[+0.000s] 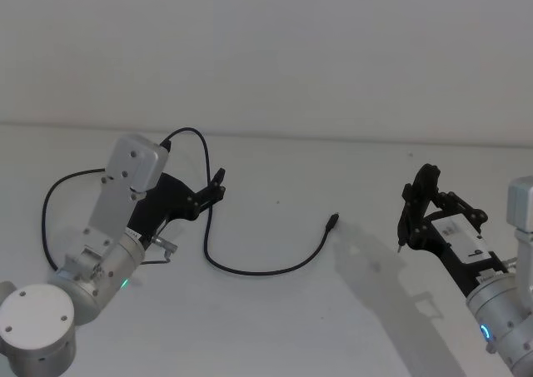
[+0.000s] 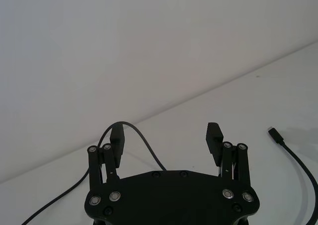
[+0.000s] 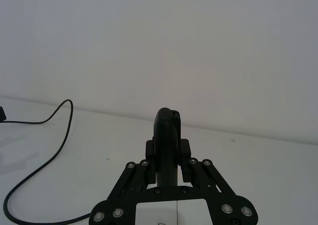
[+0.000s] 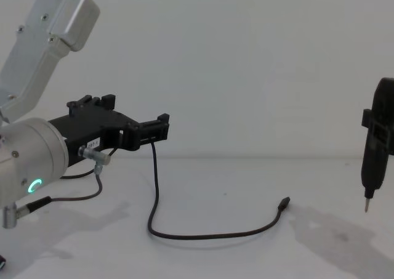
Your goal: Pick up the data cable with the one hand.
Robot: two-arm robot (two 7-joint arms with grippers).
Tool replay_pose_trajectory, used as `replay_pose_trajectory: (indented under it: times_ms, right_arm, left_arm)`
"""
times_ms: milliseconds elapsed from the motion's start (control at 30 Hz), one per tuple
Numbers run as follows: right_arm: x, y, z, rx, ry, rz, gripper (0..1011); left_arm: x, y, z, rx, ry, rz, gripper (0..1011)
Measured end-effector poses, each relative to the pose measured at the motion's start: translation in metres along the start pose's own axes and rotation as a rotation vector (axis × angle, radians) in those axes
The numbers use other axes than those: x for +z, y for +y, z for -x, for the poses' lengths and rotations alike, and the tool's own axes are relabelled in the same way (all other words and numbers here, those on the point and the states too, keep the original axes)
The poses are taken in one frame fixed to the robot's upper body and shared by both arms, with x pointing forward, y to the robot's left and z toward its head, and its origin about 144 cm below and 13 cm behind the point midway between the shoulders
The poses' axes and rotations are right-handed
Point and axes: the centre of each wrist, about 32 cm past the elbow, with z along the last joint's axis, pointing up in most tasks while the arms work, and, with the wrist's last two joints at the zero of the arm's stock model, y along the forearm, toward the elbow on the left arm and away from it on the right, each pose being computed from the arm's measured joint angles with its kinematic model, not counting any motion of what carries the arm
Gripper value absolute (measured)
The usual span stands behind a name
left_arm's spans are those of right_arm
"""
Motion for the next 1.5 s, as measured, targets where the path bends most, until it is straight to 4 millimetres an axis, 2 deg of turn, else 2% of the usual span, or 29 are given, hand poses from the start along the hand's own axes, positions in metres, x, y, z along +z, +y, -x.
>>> replay_pose_trajectory:
  times_ms: [1200,1500]
  right_arm:
    - [0.0,0.0,0.0,0.0,0.0,0.0,268]
    - [0.0,0.0,0.0,0.0,0.0,0.0,268]
  left_arm:
    - [0.0001,0.0,0.0,-0.001,-0.001,0.0,1001]
    - [0.0024,0.0025,-0.0015,-0.054,-0.034,-0.002,1001]
